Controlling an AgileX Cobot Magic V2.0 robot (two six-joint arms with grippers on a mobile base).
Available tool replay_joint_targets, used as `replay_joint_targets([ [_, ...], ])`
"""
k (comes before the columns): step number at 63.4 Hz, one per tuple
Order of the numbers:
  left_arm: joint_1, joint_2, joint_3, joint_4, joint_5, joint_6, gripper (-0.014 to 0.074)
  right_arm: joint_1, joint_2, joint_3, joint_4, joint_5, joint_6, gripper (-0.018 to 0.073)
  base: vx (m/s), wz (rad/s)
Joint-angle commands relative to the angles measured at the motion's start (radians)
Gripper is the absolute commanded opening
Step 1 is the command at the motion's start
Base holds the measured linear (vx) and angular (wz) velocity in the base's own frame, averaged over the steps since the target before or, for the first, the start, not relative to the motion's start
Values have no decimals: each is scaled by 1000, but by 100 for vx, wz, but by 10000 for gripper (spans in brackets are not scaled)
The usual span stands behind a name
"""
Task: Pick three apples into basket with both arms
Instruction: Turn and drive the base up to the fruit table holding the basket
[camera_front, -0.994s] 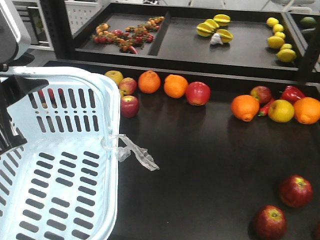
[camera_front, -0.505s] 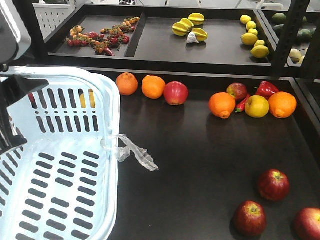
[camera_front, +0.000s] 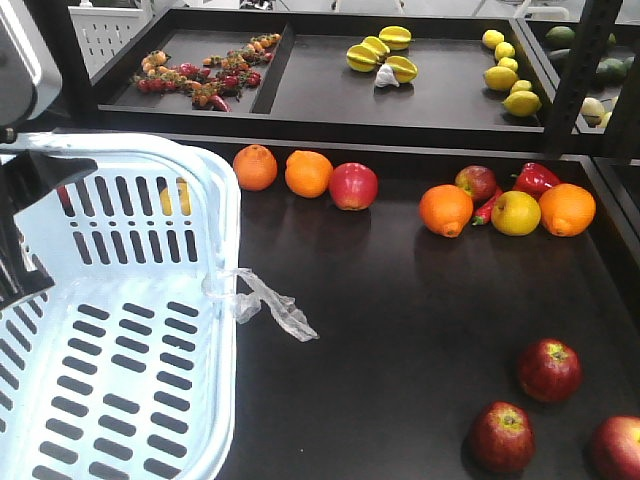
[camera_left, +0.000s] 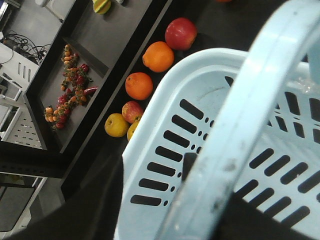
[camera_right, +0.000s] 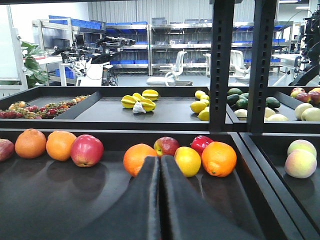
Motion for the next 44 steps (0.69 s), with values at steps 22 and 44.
replay_joint_targets([
  [22, -5, -15, -33, 29, -68, -13, -6, -5, -7, 14, -5, -75, -6, -9, 0, 0],
  [44, -5, -15, -33, 29, -68, -13, -6, -5, -7, 14, -5, -75, -6, -9, 0, 0],
])
